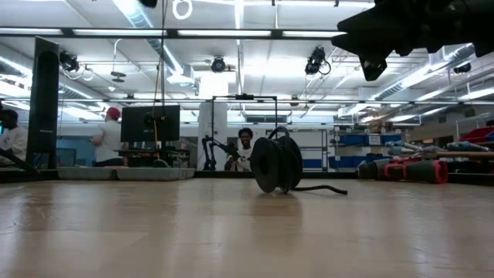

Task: Coil cords
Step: Return to Home Position

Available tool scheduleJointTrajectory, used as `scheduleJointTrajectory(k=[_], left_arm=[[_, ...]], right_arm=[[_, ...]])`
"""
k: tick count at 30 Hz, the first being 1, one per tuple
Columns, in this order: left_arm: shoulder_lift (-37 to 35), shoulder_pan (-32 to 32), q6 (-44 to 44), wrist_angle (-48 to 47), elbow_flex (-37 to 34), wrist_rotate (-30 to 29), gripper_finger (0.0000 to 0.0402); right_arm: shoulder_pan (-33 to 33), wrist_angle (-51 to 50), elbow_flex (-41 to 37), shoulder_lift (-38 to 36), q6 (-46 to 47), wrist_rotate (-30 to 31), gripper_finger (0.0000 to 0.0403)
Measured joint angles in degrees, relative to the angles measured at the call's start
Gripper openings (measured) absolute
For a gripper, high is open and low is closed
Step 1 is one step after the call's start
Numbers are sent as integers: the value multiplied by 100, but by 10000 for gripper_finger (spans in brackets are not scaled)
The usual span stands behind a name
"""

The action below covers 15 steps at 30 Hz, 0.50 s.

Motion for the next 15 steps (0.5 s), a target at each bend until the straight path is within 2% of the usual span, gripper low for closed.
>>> scheduleJointTrajectory(k=[4,8,12,15], left_arm=[[10,0,-20,844,0,18,131],[-2,-39,-735,624,-14,277,131],[16,-39,-1147,1015,2,322,131],[22,-62,-1224,739,-5,391,131]], right_arm=[[0,0,0,0,0,0,119],[0,19,0,0,0,0,117],[0,27,0,2,0,-2,119],[0,34,0,2,0,-2,118]])
